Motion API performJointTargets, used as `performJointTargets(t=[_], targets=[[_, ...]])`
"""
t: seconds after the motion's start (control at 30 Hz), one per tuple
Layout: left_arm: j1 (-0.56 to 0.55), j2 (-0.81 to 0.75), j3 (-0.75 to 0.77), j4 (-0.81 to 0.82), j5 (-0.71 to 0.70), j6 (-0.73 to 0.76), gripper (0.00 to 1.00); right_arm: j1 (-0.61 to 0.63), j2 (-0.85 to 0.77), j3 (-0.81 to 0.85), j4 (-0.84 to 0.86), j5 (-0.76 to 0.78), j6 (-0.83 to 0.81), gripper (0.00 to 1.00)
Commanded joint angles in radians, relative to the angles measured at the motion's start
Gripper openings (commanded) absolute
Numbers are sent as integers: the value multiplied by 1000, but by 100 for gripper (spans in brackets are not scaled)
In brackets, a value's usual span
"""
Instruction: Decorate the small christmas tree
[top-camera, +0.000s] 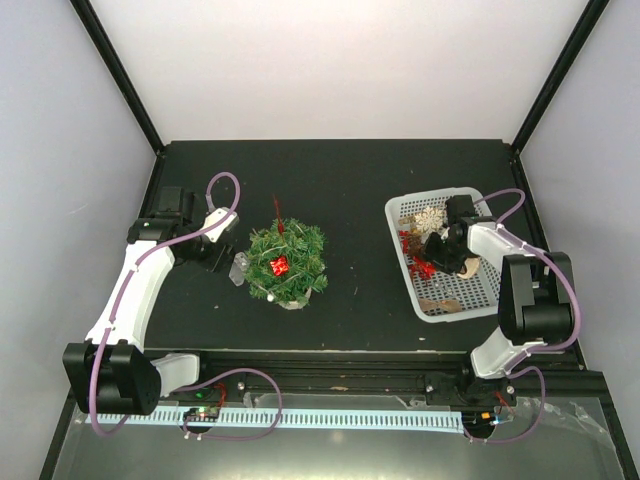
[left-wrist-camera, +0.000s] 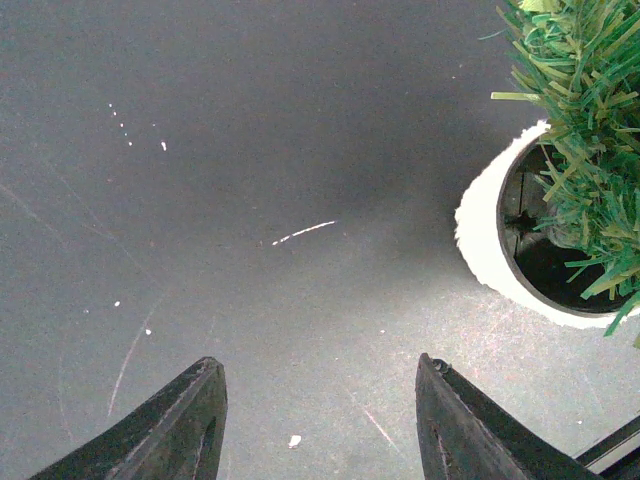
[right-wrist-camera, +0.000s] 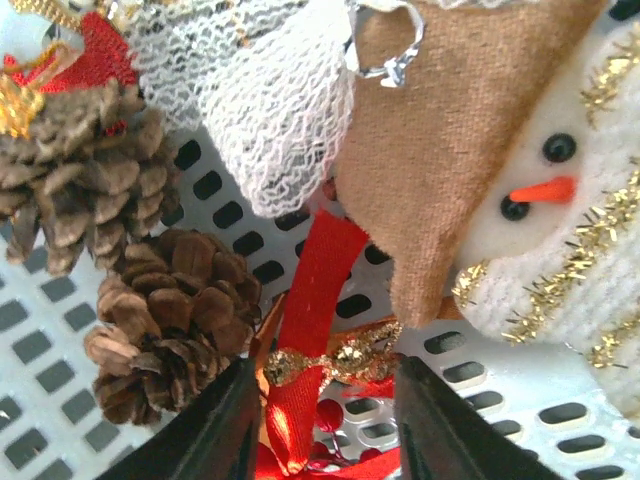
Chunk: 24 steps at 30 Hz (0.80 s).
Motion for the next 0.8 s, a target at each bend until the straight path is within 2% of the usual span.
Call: performJointTargets(t=[0.0,0.27,0.57,0.77], targets=[[-1,-16,-6,-9,15,-3,53,1,26,20,39,-10,11,36],[-1,-17,-10,-7,18,-6,53,2,23,17,27,36,2,18],[-1,-14,-8,-6,24,-8,53,2,-30,7,4,91,-2,7],[-1,-14,-9,-8,25,-4,53,2,-89,10,-27,140,4,5]])
